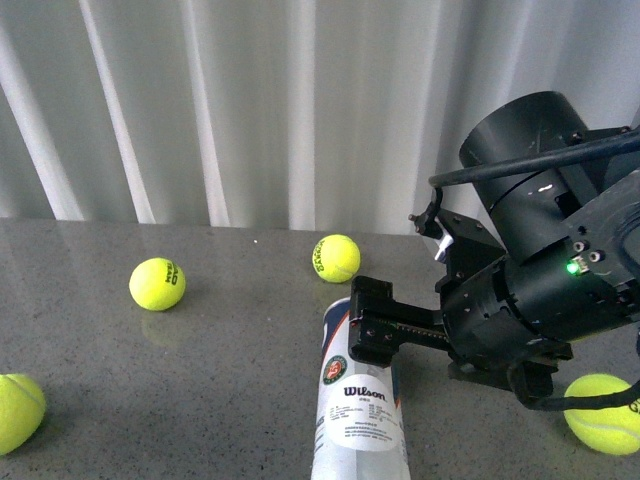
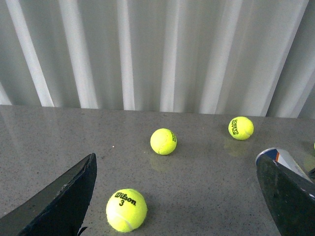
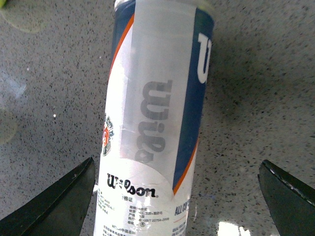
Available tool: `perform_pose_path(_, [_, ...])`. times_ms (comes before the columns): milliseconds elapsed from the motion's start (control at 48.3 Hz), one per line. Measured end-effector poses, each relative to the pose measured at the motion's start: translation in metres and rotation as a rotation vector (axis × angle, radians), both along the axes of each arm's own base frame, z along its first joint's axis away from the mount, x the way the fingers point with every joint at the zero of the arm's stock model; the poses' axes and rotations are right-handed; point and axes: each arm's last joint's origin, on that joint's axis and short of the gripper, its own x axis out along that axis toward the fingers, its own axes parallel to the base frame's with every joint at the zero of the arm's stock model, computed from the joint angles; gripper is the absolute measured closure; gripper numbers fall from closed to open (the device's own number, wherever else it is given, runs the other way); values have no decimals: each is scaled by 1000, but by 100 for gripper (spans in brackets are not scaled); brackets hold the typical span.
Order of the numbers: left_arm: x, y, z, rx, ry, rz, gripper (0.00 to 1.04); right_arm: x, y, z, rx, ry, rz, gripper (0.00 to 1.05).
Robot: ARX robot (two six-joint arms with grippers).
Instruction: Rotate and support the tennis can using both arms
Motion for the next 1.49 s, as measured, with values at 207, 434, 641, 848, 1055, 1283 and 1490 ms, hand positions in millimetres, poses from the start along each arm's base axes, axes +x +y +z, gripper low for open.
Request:
perform_pose_path(207, [0,0,0,0,0,0,7,5,12,-20,-7,36,24,7])
perform_pose_path(434, [0,0,0,0,0,0,7,18,26,-40,6,71,56,7])
perform_pose_path(641, [0,0,0,0,0,0,7,27,30,-47,2,76,63,7])
perform_pose_path(848, [0,0,0,0,0,0,7,29,29,-47,6,78,106,36])
perform_pose_path(1055, [0,0,0,0,0,0,7,30,24,-46,1,61,152,53])
perform_pose_path(1283, [0,0,0,0,0,0,7,20,10,-39,-52,5,280,72])
perform_pose_path(1490, [0,0,0,0,0,0,7,12,-5,-22,-172,-111,479,82])
